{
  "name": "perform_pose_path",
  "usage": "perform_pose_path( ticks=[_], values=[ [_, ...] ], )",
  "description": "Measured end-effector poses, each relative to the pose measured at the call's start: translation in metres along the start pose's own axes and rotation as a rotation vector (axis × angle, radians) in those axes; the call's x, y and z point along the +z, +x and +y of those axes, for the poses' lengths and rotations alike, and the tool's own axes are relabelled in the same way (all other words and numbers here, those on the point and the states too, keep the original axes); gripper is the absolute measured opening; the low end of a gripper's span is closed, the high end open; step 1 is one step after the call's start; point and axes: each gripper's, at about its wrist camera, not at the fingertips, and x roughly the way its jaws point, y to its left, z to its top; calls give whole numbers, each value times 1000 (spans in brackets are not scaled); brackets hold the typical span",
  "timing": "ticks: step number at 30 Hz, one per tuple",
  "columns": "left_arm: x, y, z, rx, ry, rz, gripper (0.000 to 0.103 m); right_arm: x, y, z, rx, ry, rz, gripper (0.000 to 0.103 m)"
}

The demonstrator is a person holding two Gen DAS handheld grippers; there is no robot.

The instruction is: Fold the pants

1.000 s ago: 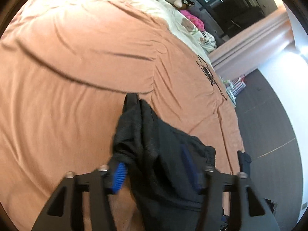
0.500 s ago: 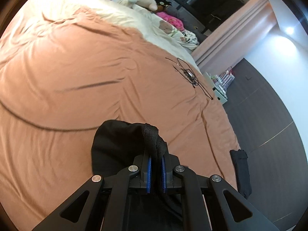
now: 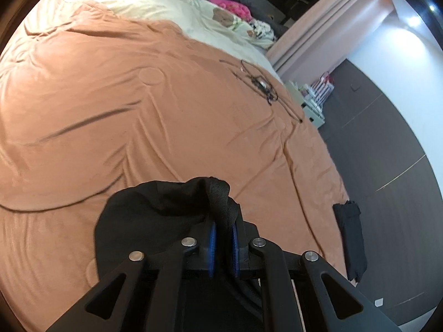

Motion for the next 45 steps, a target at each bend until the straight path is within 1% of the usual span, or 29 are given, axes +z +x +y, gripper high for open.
perform_pose_path(
  ticks=[1,2,3,4,5,7,12,18,22,24,25,27,28,29,32,36,40,43,45],
  values=[
    [1,4,-1,6,1,9,19,0,0,-1,-1,3,1,5],
    [0,7,-1,7,1,14,32,0,1,-2,-3,8,3,5],
    [-2,7,-1,2,1,12,39,0,2,-4,-7,13,3,5],
    [-5,6,0,8,0,9,55,0,1,-5,-7,18,2,5],
    [-8,5,1,22,-2,5,63,-1,1,-6,-6,23,1,5],
    [-15,0,5,37,3,1,64,-2,1,-6,-8,25,0,5],
    [-35,-11,23,86,-7,22,64,-3,0,-4,-6,23,-3,5],
    [-64,-35,45,126,-32,41,64,-9,-4,-9,-14,32,-6,4],
    [-87,-48,58,128,-64,60,64,-11,-4,-13,-31,57,13,5],
    [-96,-52,63,120,-82,72,64,-9,-7,-13,-29,60,7,7],
    [-100,-52,64,114,-91,78,64,-8,-10,-12,-36,53,4,10],
    [-108,-54,67,107,-111,84,64,-2,-15,-11,-43,49,-7,29],
    [-111,-55,68,102,-119,85,64,1,-17,-11,-39,49,-16,46],
    [-114,-56,69,96,-126,84,64,4,-19,-10,-38,45,-31,53],
    [-119,-57,73,77,-153,86,64,16,-18,-8,-35,33,-43,53],
    [-121,-54,78,64,-180,88,64,32,-8,-7,-34,18,-36,53],
    [-117,-49,83,38,-203,80,64,50,6,-14,-8,9,-8,53],
    [-113,-43,88,-1,-240,89,62,64,16,-18,1,1,9,53],
    [-109,-39,90,-5,-250,90,62,76,25,-18,9,-11,21,53]
  ],
)
